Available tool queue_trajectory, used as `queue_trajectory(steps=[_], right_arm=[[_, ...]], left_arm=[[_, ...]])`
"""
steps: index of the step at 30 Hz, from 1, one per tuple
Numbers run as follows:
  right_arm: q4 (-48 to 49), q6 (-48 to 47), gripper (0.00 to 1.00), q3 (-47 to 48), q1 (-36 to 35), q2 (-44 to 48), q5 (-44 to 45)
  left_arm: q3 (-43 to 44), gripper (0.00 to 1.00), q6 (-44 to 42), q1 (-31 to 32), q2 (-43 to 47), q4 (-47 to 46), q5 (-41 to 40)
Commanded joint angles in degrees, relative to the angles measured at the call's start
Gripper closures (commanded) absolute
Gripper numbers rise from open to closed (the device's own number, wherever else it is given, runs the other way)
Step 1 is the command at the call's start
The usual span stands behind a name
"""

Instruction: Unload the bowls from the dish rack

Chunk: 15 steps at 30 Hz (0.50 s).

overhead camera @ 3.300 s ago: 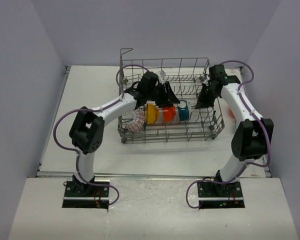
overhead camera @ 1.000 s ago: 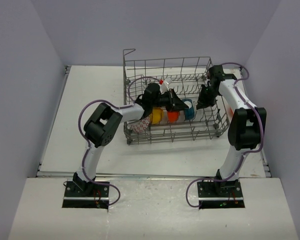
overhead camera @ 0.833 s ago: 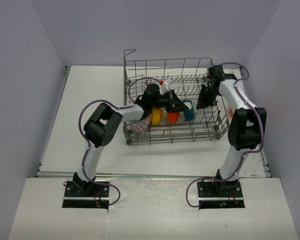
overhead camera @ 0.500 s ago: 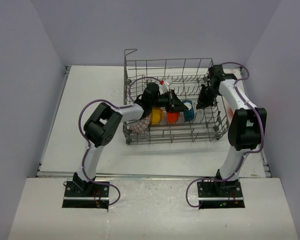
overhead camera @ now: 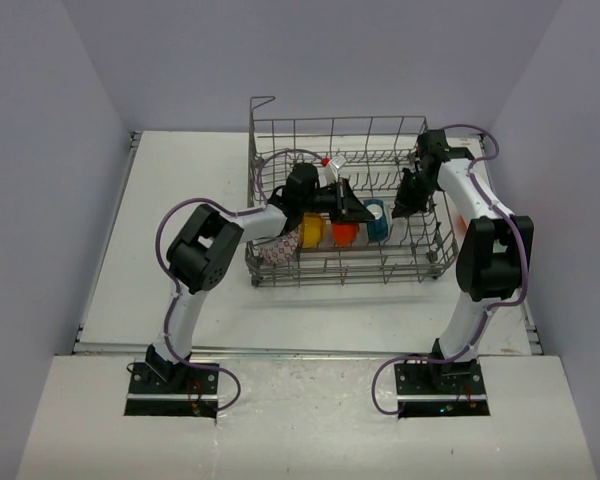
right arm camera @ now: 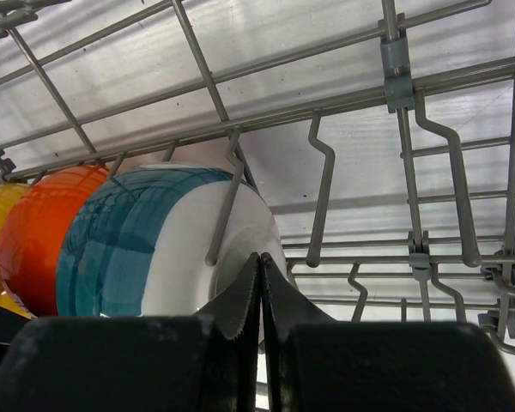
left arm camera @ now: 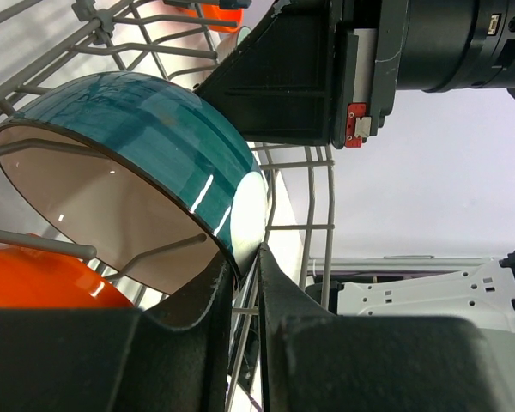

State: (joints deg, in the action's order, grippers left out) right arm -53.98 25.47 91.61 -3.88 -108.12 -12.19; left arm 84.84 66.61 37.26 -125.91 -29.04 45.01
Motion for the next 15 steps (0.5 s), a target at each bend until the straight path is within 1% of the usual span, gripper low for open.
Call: queue_trajectory(steps=[1,3,6,9,11,15], right_arm=[[0.4,1.2,1.0,1.2,-1.4,2.2,-4.4],[1.5,1.3,1.0,-0.2,-1.4,3.5,-5.6],[1.7,0.7,1.0,-0.8,-1.5,4.1,-7.6],[2.6,0.5,1.0,-1.6,-1.5,6.1,-9.2],[3.3,0.7,1.0,-2.0,-1.5,7.5,-10.1],[2.8,1.2,1.0,-0.6,-1.5,8.0,-12.7]], left_arm=[[3.8,1.0,-3.4,-1.1,2.6,-12.6,2.4],[4.0,1.0,-2.4,-1.1,1.9,-14.4,2.8],[6.0,1.0,-2.0,-1.0,-0.2,-12.3,2.5],[7.7,0.84,-2.7,-1.0,-1.4,-9.2,0.9],[9.0,0.77,-3.2,-0.9,-1.8,-7.7,0.5],[11.3,0.69,-3.4,-0.8,-3.4,-4.0,-0.3]])
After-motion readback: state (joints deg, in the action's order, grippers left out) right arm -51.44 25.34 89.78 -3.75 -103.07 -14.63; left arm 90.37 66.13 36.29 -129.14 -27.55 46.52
